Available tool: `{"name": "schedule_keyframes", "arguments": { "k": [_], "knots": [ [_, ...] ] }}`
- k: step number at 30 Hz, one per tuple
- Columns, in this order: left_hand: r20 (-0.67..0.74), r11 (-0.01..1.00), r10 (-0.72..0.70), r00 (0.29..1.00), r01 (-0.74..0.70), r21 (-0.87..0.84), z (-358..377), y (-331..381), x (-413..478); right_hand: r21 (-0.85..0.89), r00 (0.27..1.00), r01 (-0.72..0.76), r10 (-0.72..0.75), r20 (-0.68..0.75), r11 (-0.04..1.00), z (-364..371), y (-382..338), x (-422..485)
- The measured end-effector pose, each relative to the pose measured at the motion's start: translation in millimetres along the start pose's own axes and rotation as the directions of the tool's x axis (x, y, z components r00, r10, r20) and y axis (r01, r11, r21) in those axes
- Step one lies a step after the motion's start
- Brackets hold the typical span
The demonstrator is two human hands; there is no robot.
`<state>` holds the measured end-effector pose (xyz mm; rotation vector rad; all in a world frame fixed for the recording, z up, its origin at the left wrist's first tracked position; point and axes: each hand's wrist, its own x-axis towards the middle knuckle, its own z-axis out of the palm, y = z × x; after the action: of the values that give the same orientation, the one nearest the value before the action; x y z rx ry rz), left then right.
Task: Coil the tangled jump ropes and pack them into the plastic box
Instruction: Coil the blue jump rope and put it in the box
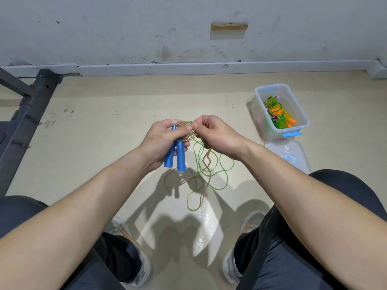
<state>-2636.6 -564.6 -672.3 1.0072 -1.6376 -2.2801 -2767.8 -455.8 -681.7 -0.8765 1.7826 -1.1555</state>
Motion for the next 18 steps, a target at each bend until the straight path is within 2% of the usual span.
{"name": "schedule_keyframes", "arguments": {
  "k": [3,8,12,18],
  "knots": [
    [-0.136,0.999,0.042,0.990,-0.040,0.016,4.1,-7.0,3.3,-0.005,1.000,-0.011,0.011,-0.018,1.000,3.0,2.1,2.4],
    [-0.188,1.000,0.031,0.982,-0.031,0.002,7.9,-10.5,4.2,-0.081,0.997,0.000,-0.006,-0.080,0.997,1.7,4.9,5.5],
    [-0.165,1.000,0.004,0.986,-0.008,-0.024,8.0,-8.0,4.3,-0.081,0.994,0.019,-0.027,-0.102,0.997,-0.2,3.3,6.3],
    [-0.105,0.997,0.025,0.994,-0.017,0.080,5.1,-12.6,5.7,-0.114,0.991,0.035,-0.049,-0.122,0.993,-3.9,2.7,4.9]
  ]
}}
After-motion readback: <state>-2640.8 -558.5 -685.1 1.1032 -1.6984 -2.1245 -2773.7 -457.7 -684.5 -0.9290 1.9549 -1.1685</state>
